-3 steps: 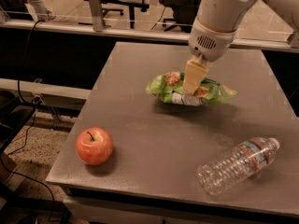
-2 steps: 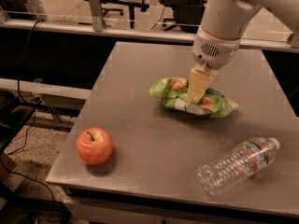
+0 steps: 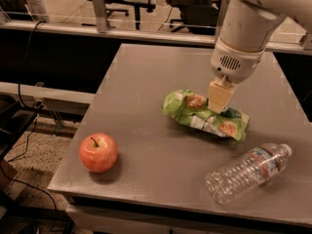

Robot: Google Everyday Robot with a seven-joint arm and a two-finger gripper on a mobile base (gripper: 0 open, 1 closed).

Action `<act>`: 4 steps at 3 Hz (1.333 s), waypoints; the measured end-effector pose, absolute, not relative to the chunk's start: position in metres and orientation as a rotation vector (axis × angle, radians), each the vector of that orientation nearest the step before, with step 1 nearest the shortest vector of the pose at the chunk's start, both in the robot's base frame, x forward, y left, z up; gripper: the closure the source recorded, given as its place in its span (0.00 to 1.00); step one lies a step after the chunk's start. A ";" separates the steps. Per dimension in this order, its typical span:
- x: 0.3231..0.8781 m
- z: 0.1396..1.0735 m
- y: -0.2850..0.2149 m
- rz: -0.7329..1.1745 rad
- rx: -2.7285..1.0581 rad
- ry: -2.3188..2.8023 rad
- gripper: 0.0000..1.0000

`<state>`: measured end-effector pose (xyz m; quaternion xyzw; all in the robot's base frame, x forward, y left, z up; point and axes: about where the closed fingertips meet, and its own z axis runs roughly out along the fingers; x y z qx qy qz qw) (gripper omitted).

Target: Move green rice chip bag near water bottle

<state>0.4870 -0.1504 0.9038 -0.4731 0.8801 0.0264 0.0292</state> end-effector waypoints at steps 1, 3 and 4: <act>0.479 0.901 -0.154 0.083 -1.461 2.730 0.85; 0.482 0.901 -0.152 0.078 -1.458 2.705 0.30; 0.486 0.901 -0.150 0.074 -1.449 2.690 0.08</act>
Offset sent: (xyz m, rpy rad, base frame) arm -0.0309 -0.0127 -0.0048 -0.0379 0.0915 0.0180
